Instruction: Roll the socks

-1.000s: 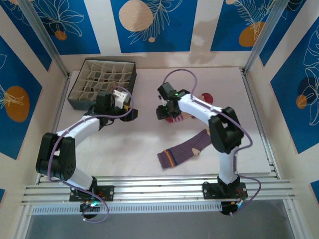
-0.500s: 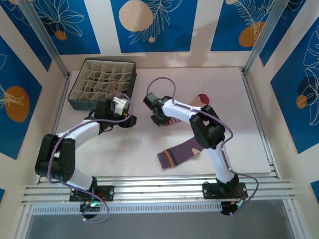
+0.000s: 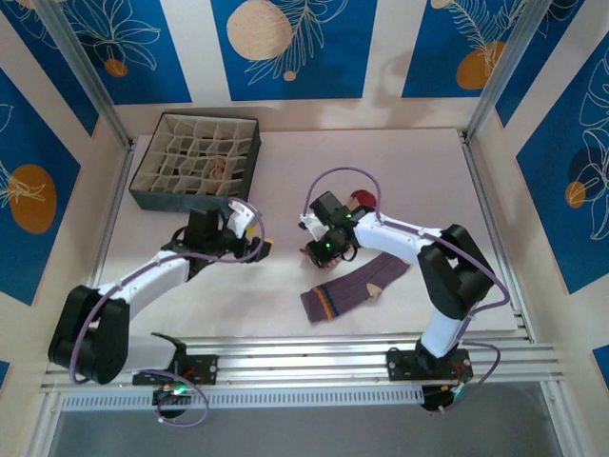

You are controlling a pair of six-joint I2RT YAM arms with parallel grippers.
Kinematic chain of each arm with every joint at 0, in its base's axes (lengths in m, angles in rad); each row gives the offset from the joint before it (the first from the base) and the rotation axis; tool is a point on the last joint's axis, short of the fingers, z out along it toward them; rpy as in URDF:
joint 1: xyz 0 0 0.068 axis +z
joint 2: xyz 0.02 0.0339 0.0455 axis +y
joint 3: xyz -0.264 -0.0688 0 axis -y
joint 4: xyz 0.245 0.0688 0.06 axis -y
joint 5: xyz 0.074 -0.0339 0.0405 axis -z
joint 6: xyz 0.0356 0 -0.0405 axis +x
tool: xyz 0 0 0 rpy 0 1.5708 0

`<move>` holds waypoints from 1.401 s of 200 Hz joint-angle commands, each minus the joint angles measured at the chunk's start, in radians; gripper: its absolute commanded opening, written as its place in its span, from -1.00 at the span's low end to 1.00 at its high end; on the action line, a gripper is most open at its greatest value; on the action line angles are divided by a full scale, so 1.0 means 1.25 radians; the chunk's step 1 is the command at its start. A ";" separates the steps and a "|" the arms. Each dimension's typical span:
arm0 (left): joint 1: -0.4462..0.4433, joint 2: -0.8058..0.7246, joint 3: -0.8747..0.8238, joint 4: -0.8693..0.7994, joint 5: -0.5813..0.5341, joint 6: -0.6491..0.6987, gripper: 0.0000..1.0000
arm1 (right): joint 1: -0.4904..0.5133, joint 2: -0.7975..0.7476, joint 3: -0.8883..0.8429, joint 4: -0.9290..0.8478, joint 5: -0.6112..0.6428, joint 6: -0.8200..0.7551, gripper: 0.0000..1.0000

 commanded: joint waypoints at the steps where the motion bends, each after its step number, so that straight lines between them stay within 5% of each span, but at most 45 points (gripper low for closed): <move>1: -0.026 -0.035 -0.041 0.075 0.013 0.078 0.44 | 0.000 -0.023 -0.021 0.000 -0.148 -0.029 -1.00; 49: -0.133 -0.016 -0.104 0.194 0.055 0.235 0.58 | -0.010 -0.055 -0.048 -0.009 -0.241 -0.079 -0.99; 105: -0.168 0.073 -0.095 0.237 0.110 0.300 0.52 | -0.012 -0.077 -0.056 -0.048 -0.313 -0.151 -1.00; 162: -0.179 0.138 -0.066 0.257 0.154 0.304 -0.03 | -0.014 -0.071 -0.047 -0.065 -0.327 -0.163 -1.00; 198: -0.188 0.162 -0.065 0.278 0.164 0.301 -0.21 | -0.015 -0.058 -0.041 -0.070 -0.334 -0.163 -1.00; 226: -0.198 0.173 -0.062 0.281 0.170 0.299 -0.79 | -0.016 -0.049 -0.037 -0.072 -0.334 -0.162 -1.00; 234: -0.200 0.173 -0.062 0.282 0.168 0.299 -1.00 | -0.017 -0.049 -0.036 -0.072 -0.332 -0.159 -0.92; 256: -0.206 0.172 -0.062 0.270 0.152 0.289 -1.00 | -0.026 -0.063 -0.035 -0.064 -0.332 -0.139 -0.24; 280: -0.214 0.171 -0.070 0.261 0.107 0.273 -1.00 | -0.060 -0.093 -0.041 -0.062 -0.337 -0.101 -0.03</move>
